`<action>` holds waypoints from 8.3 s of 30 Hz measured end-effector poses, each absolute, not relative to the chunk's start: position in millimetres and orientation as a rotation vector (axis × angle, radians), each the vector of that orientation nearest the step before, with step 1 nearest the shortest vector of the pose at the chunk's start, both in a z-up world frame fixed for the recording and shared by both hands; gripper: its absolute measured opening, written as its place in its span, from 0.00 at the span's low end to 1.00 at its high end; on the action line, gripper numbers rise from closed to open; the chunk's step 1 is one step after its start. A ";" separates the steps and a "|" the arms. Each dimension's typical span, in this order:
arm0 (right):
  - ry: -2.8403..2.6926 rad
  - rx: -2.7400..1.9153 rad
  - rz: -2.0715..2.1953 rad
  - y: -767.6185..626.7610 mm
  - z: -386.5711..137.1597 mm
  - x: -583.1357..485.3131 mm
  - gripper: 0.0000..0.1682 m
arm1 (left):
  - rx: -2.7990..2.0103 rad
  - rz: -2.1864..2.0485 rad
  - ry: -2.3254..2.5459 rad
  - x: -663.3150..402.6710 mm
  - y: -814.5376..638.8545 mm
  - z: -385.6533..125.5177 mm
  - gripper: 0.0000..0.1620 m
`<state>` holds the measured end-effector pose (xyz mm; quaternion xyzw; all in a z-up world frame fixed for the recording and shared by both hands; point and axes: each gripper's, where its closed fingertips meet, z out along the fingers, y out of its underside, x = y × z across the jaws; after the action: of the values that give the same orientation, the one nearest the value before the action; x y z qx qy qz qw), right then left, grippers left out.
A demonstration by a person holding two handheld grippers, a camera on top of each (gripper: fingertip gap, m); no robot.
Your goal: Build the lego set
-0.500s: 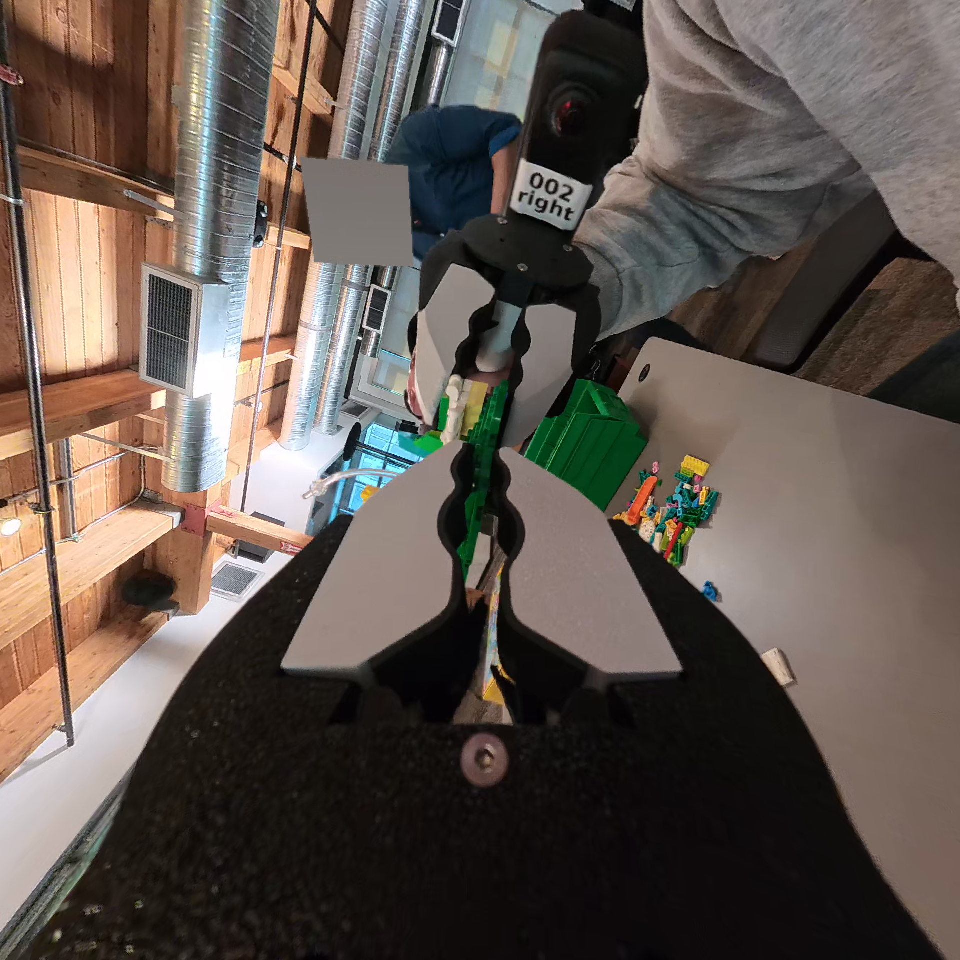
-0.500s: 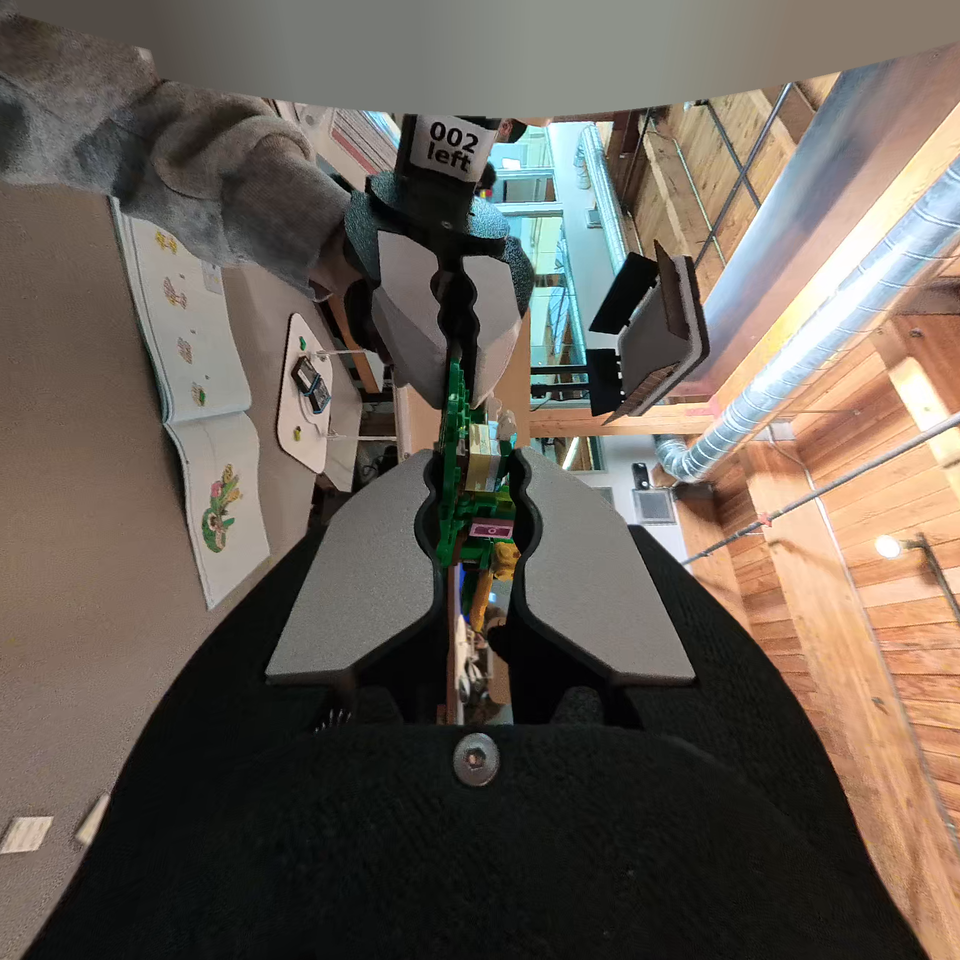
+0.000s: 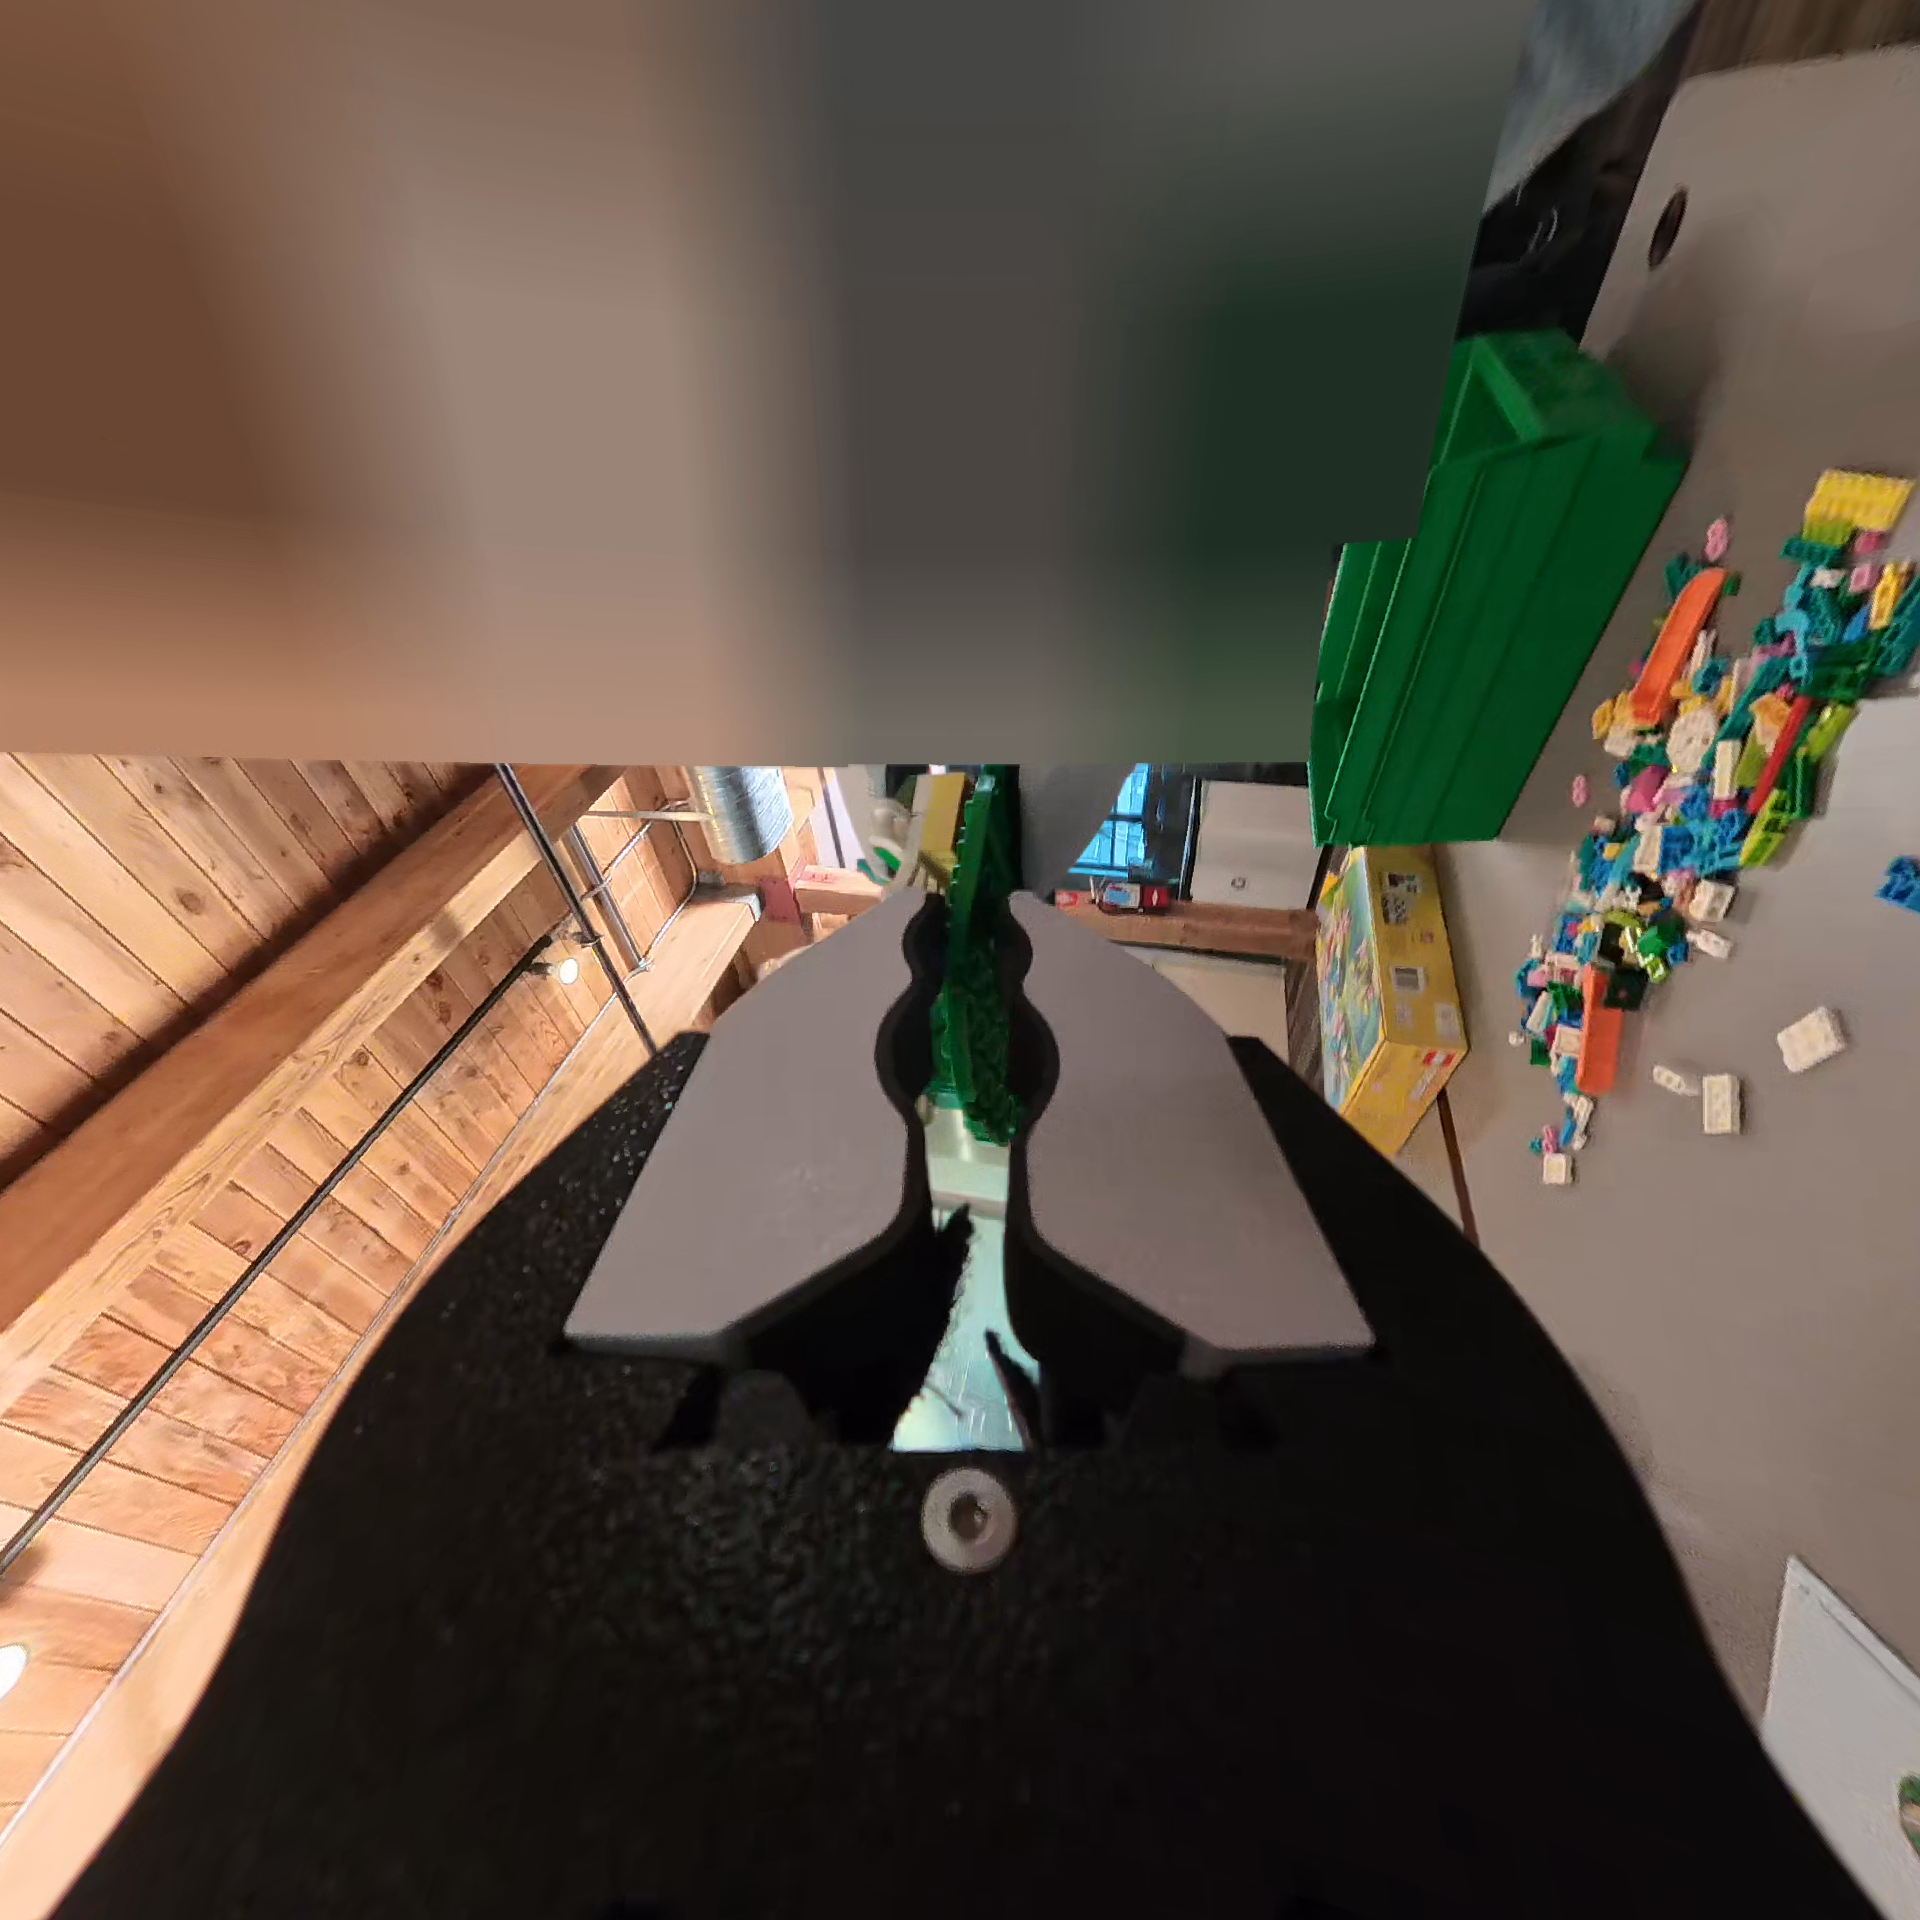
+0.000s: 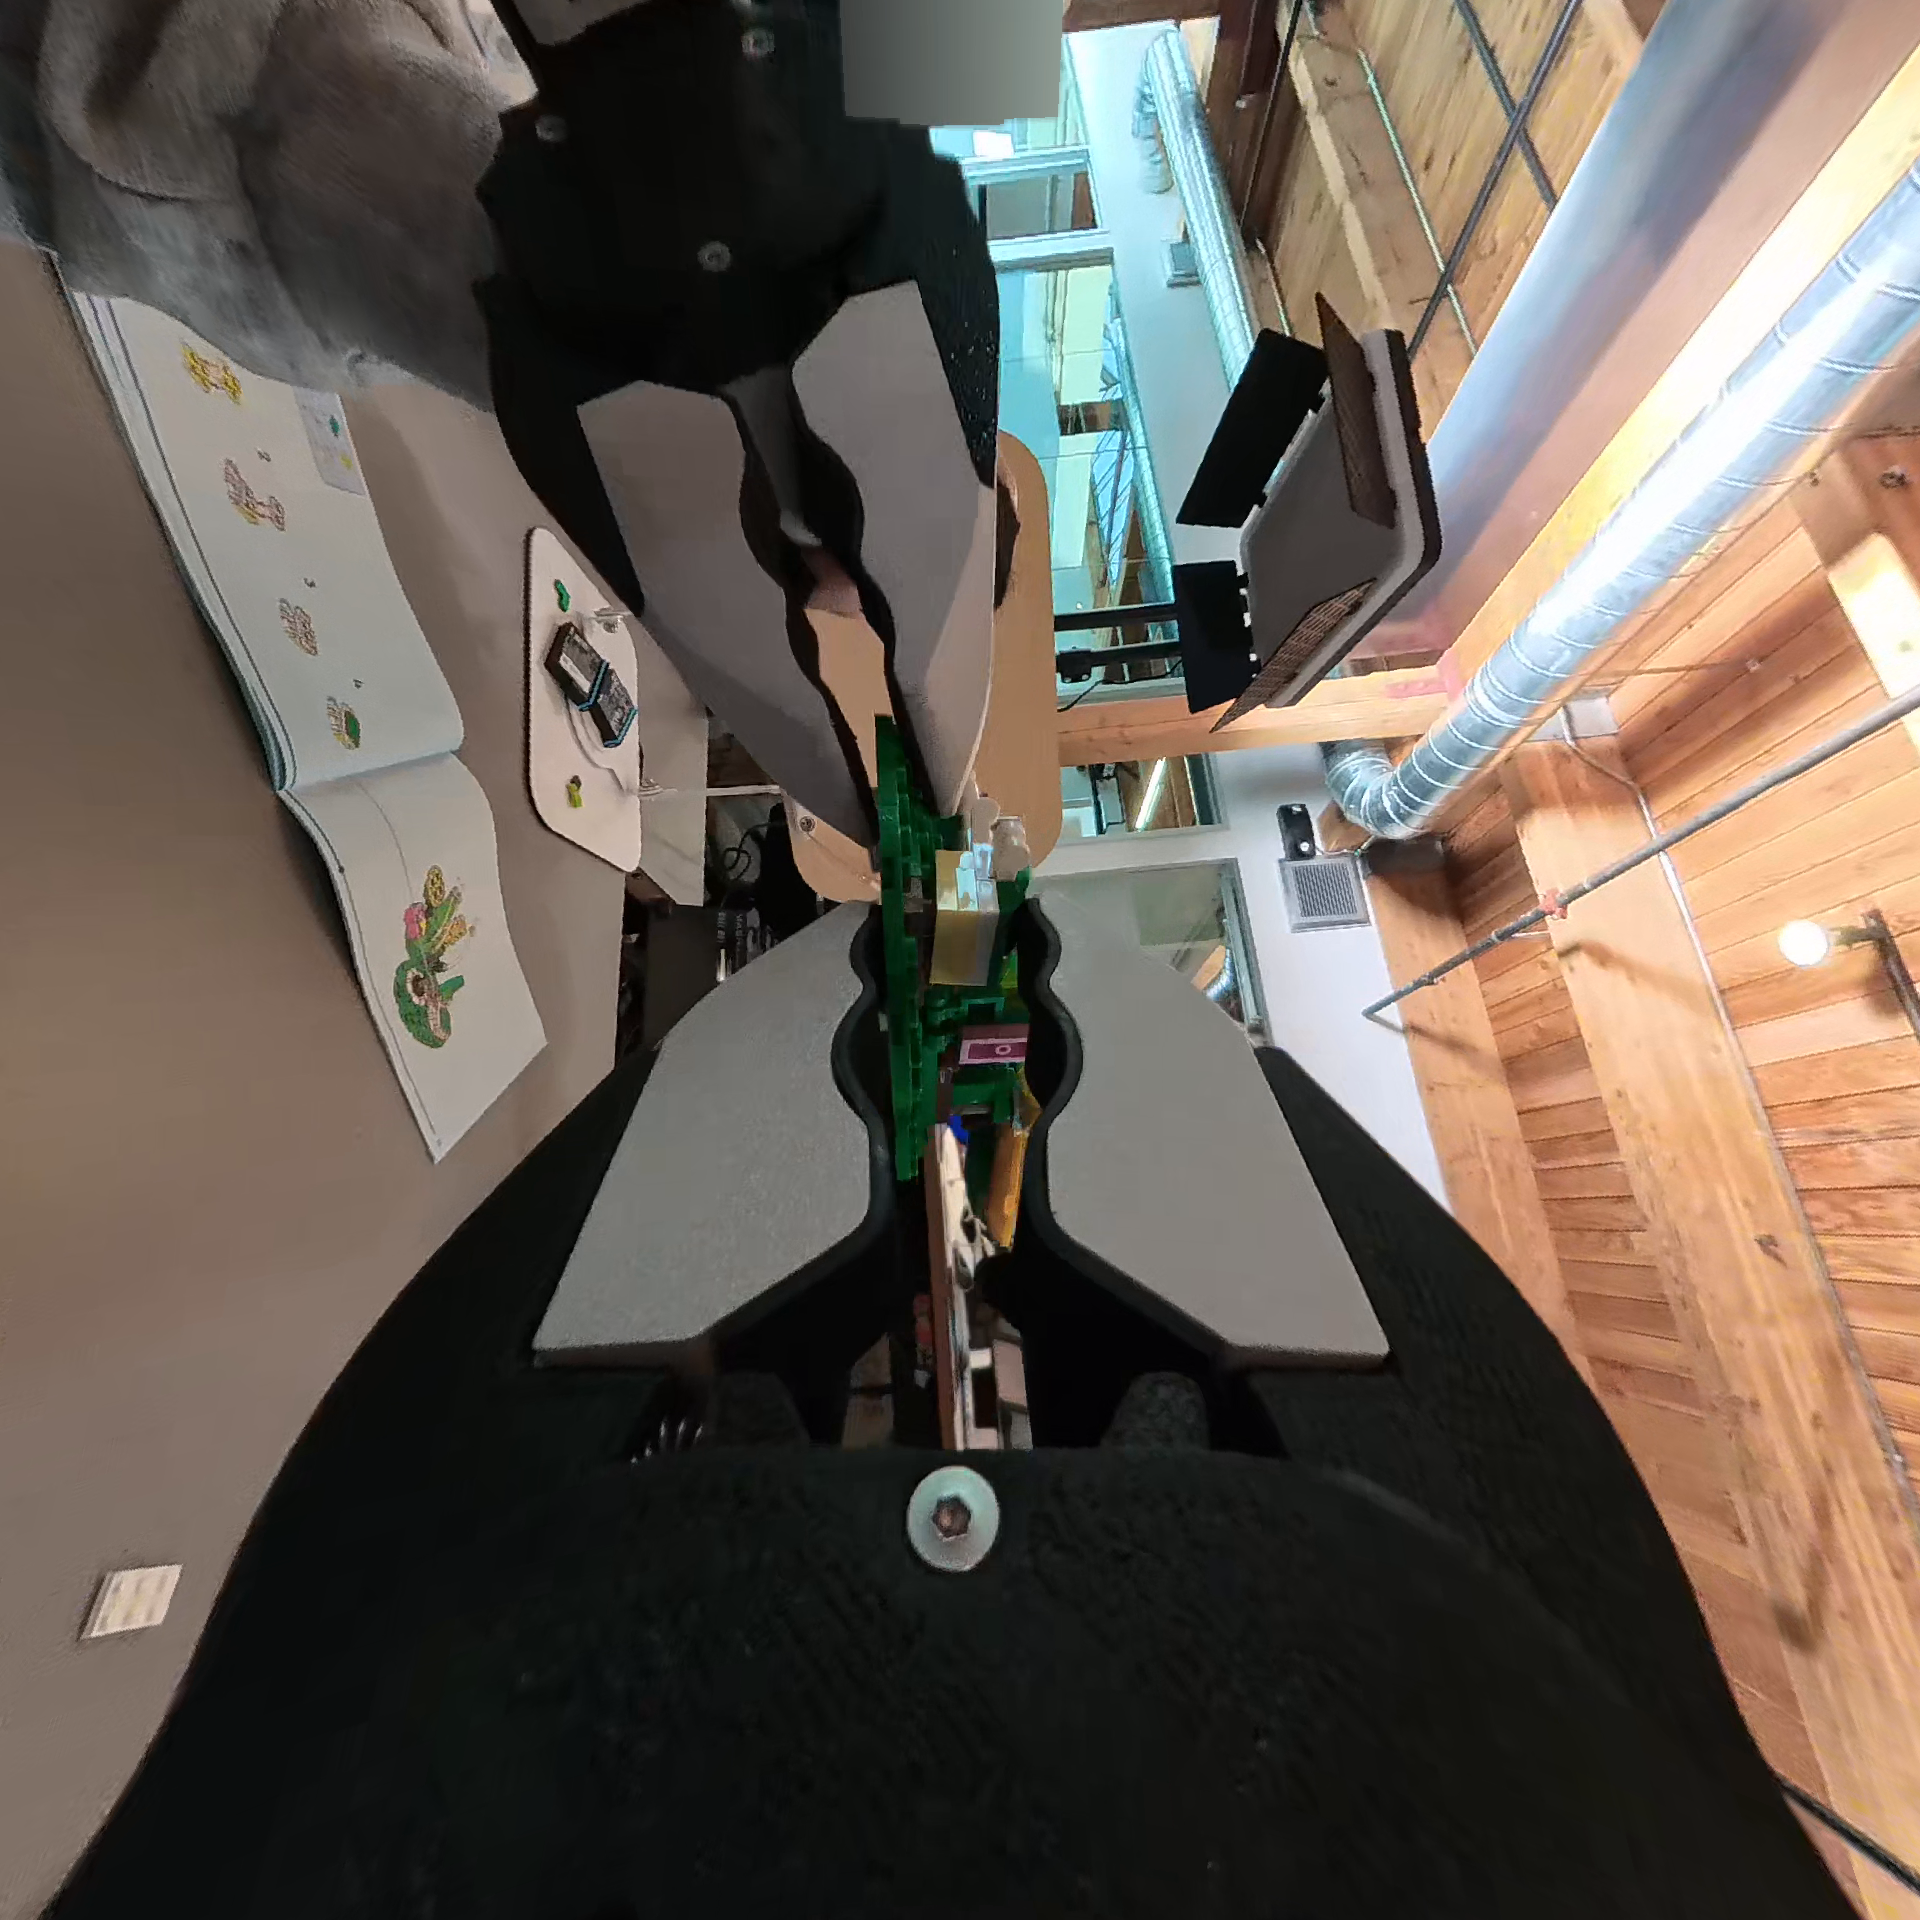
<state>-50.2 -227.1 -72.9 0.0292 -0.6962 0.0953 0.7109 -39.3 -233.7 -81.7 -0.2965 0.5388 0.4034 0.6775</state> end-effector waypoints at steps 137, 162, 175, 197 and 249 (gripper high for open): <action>-1.379 -0.480 0.692 -66.0 -262.0 -83.8 0.16 | -2.417 0.512 0.253 -256.6 -172.5 -347.6 0.19; -1.404 -0.472 0.662 -66.1 -267.3 -86.7 0.15 | -2.375 0.560 0.107 -269.6 -174.4 -352.3 0.19; -1.411 -0.481 0.655 -64.9 -269.1 -87.7 0.15 | -2.388 0.556 0.122 -271.0 -177.1 -357.5 0.00; -2.167 -0.441 0.688 -60.2 -288.5 -214.0 0.22 | -2.058 0.107 -0.107 -273.5 -185.1 -327.2 0.00; -2.343 -2.225 0.687 -55.6 -359.1 -377.6 0.23 | -2.324 0.391 -0.313 -310.5 -202.1 -364.6 0.00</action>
<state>-377.6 -55.6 -359.1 -0.6714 -0.7069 0.2072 -0.0809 -310.5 -202.1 -364.6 -0.9070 -0.1222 0.1527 0.3730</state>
